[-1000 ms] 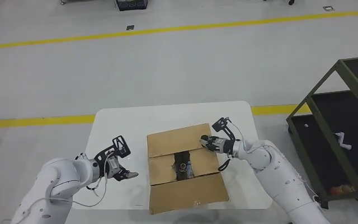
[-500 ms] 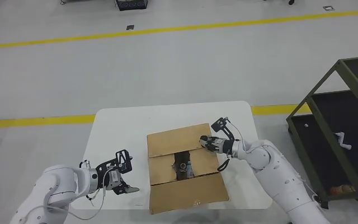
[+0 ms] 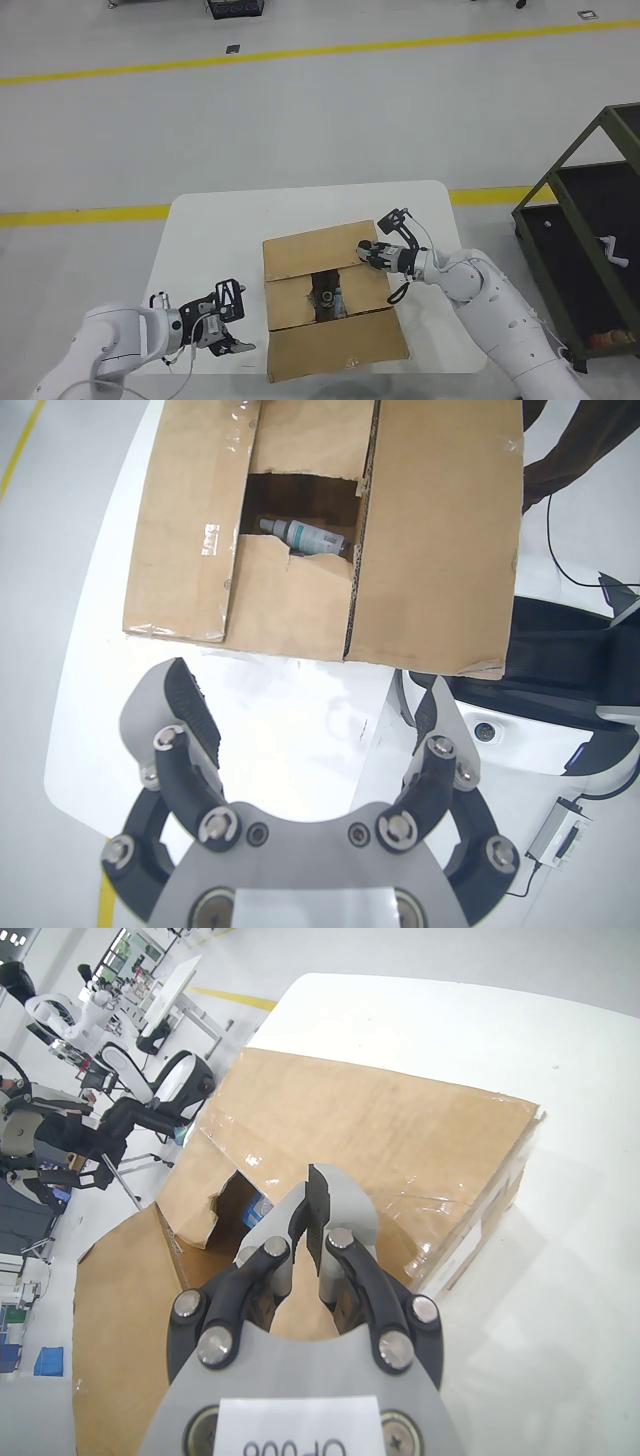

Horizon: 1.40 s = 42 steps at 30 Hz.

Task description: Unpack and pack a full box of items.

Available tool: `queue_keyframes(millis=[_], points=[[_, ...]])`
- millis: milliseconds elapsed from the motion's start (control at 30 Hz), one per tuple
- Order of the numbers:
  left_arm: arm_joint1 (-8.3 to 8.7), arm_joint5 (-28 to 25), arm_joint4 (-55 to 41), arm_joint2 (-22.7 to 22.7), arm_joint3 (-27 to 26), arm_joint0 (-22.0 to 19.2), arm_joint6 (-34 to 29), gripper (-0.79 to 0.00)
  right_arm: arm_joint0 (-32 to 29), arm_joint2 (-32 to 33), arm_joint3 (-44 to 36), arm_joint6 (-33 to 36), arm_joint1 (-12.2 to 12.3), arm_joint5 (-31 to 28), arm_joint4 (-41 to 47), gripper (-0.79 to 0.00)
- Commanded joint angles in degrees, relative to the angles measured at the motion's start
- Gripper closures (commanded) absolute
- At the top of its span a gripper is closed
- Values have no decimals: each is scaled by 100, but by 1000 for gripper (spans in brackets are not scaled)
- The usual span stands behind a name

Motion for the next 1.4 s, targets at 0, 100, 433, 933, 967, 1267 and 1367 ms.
queue_keyframes(millis=[0, 100, 433, 933, 967, 1267, 1367], points=[[77, 0, 294, 22, 79, 125, 534, -785, -3, -1, -2, 9, 2, 12, -1, 0], [192, 0, 734, 83, 266, 235, 1215, -785, -10, -8, -6, 22, 3, 24, 3, 0], [412, 0, 1768, 460, 811, 239, 2986, -785, 30, -85, 18, 76, -13, 68, 28, 0], [393, 185, 1982, 624, 827, 250, 2968, -785, 46, -66, 17, 66, -3, 85, 58, 0], [387, 205, 2037, 676, 830, 241, 3024, -785, 48, -60, 17, 60, -2, 77, 56, 0], [372, 487, 3044, 1078, 942, 183, 3488, -785, 77, -40, 73, 68, 6, 58, 82, 0], [367, 575, 3302, 1201, 1042, 138, 3724, -785, 103, -62, 105, 77, 0, 50, 95, 0]])
